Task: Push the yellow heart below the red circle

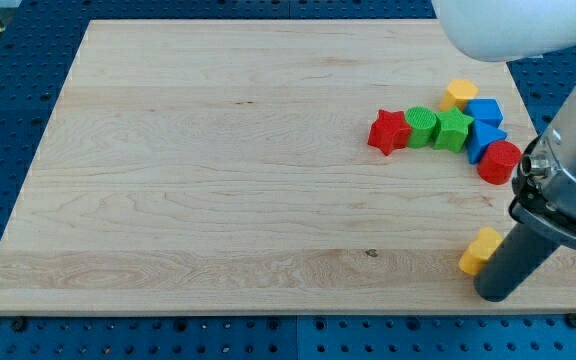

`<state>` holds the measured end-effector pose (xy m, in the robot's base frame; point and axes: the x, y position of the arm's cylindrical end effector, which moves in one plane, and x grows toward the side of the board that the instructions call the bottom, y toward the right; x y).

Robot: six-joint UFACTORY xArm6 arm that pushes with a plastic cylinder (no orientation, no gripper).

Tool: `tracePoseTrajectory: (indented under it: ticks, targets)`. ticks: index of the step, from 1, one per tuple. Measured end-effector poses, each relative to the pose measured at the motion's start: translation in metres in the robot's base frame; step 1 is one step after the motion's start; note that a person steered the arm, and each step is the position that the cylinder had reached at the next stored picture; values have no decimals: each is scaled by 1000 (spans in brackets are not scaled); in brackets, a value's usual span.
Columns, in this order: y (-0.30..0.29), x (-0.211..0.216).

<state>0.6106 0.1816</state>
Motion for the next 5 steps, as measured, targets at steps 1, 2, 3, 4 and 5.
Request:
tracePoseTrajectory:
  ticks: [1, 2, 3, 4, 5]
  targets:
    - [-7, -1]
    - [-7, -19]
    - [4, -37]
    - [22, -48]
    - [35, -50]
